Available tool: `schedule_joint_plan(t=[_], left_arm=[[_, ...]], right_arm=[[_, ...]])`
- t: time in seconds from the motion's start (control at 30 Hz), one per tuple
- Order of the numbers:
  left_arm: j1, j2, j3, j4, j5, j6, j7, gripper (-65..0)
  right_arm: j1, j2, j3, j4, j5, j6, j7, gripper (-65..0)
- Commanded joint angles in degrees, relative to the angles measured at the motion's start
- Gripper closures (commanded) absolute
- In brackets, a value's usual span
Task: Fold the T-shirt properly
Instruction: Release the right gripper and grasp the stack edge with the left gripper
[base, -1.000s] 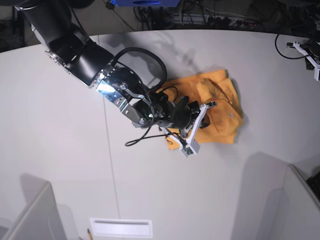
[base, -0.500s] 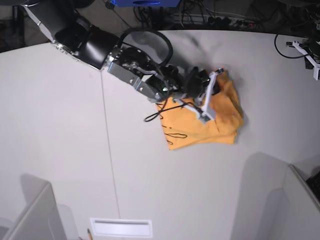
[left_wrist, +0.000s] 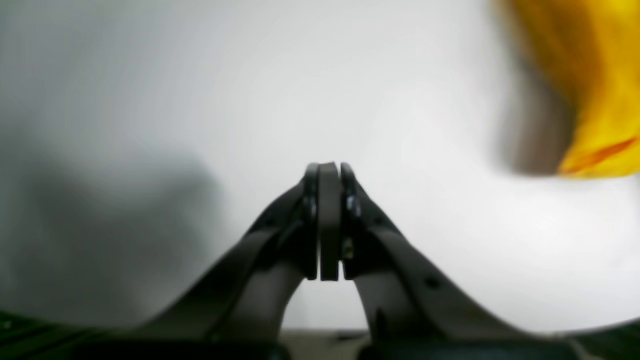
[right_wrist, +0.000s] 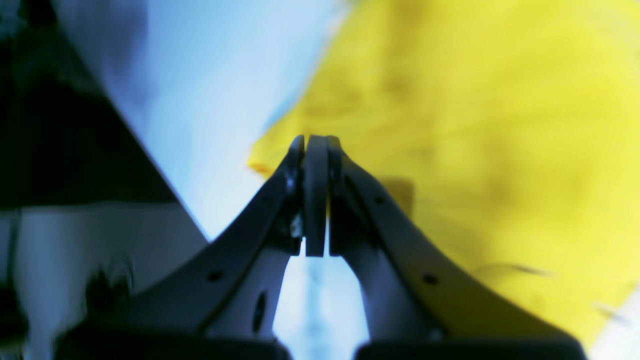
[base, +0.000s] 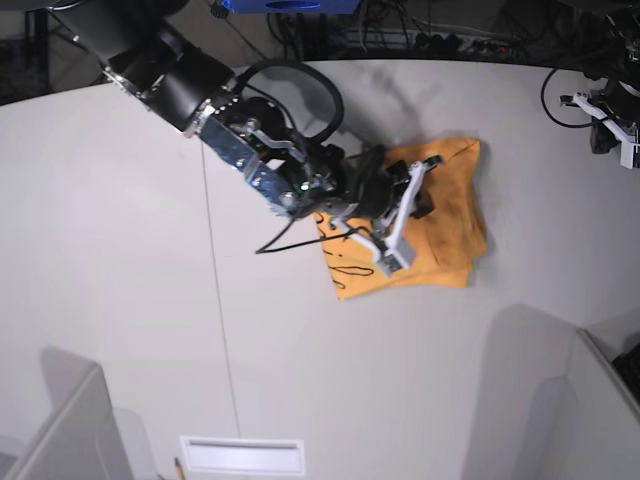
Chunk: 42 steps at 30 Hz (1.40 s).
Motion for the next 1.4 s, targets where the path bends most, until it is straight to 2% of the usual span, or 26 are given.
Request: schedule_joint_plan(t=[0.0,0.17,0.2,0.27,0.4,0.43,0.47,0.6,0.77,0.83,0.9,1.0,1.13,1.2,1.37], left_arm=[[0.22,-0.93,-0.45,0.87,-3.79,0.25,-1.29,0.0],[-2.51,0.13,-0.27,0.35,-17.77,0.51,0.21,0.0],[-3.74,0.92,-0.36,-0.36,-20.05,0.51,1.97,-5.1],[-8.66,2.24,-0.36,-2.56,-23.13,0.6,7.42,-23.2],[-15.61,6.98,-0.45,-7.83,-21.11,0.6,14.98,-57.1],[-17.01,8.04,-0.27,-8.71,-19.97,0.6,15.77,-62.9],[-18.07,9.09,-0.27,-9.41,-19.0,0.6,16.21,-65.0],[-21.58,11.99,0.69,-12.23,-14.78,0.6,16.56,-65.0],[-25.8,12.08,10.01,-18.29,-8.27,0.77,16.12,-64.7],[-27.39,12.26,11.51,-21.54,-5.46,2.71,16.03,-64.7],[-27.91,13.14,11.95,-24.09,-4.58,4.11,15.42,-64.7],[-27.83,13.05,13.18,-26.56,-4.49,4.29,12.78,-64.7],[-27.91,12.78,18.89,-30.77,-4.32,4.47,11.72,-63.7],[-28.79,11.2,22.14,-32.18,-4.32,4.47,11.64,-56.6],[-30.02,6.81,30.23,-35.7,-4.32,4.47,11.72,-22.2]], right_arm=[[-0.89,0.9,2.23,2.76,0.73,0.42,0.74,0.0],[-6.69,6.26,12.08,7.06,0.73,0.69,0.74,0.0],[-7.22,7.14,13.04,7.41,0.73,0.77,0.74,0.0],[-7.83,8.9,14.45,7.59,0.73,0.77,0.74,0.0],[-10.56,10.39,16.21,8.65,0.73,0.86,0.74,0.0],[-11.17,10.57,16.47,8.65,0.73,0.86,0.74,0.0],[-11.7,10.57,16.56,8.73,0.73,0.86,0.74,0.0],[-13.28,11.18,16.56,9.09,0.73,0.86,0.83,0.0],[-12.84,11.27,16.56,9.09,0.73,0.86,0.83,0.0],[-12.76,11.27,16.65,9.09,0.73,0.86,1.0,0.0],[-12.93,11.27,16.65,9.09,0.73,0.86,1.09,0.0],[-13.9,11.27,16.65,9.09,0.73,0.86,1.27,0.0],[-15.48,11.27,19.11,9.09,0.82,0.69,1.27,0.0],[-16.54,11.18,22.63,9.09,0.82,0.77,1.27,0.0],[-20.23,11.01,32.12,9.7,0.82,0.86,0.91,0.0]])
